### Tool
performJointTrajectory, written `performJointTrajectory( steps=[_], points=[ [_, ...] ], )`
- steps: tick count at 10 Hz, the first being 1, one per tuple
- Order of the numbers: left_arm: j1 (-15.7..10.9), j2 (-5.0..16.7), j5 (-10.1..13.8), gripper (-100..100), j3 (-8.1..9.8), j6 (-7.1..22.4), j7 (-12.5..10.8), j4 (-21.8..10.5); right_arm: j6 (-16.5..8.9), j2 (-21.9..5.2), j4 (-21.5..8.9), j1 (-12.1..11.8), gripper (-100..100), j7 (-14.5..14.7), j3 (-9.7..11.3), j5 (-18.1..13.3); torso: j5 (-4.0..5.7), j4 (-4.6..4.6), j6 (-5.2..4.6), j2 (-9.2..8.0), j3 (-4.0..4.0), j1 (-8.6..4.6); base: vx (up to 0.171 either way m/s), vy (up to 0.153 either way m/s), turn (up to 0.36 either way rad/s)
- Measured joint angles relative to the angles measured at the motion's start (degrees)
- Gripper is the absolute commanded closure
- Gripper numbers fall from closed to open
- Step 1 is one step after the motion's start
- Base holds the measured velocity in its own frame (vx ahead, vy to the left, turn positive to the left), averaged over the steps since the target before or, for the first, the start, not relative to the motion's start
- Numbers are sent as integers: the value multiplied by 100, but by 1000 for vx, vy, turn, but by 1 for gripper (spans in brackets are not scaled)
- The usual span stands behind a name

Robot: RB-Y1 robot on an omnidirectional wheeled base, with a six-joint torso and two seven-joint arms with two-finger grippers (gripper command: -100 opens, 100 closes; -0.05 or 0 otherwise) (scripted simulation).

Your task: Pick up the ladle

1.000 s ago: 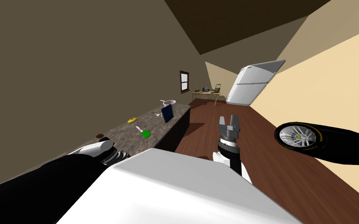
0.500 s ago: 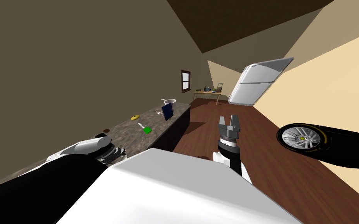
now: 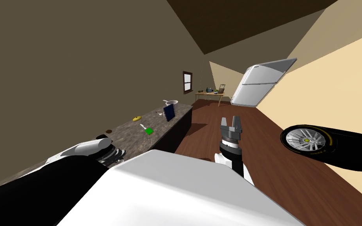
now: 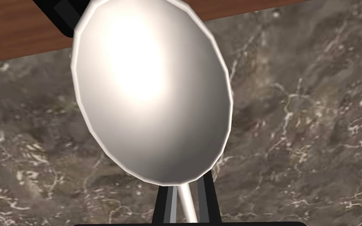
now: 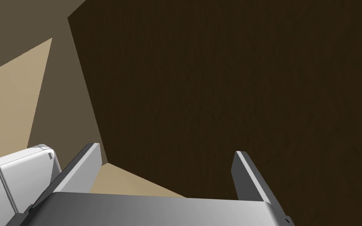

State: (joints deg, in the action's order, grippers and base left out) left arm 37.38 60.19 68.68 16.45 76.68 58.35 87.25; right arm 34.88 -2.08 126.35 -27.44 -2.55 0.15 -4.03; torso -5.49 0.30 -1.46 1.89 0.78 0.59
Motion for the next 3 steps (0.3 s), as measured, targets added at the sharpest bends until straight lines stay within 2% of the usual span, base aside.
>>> performJointTrajectory(
  steps=[1, 2, 3],
  points=[
    [32, -78, 23, 100, -61, 9, 24, 3, 0, -1, 0, 0, 0, 0, 0, 0, -8, -4, -8, 25, 13, 21, 135, 117, -136],
    [-23, -175, 30, 100, -192, 14, 60, -59, 0, -1, 0, -1, 0, 0, -1, 0, -16, -9, -13, 50, 28, 48, 59, 55, -35],
    [-34, -185, 31, 0, -208, 11, 67, -66, 0, -1, 0, -1, 0, 0, -1, 0, -11, -8, -8, 36, 22, 34, 10, 10, -2]
  ],
)
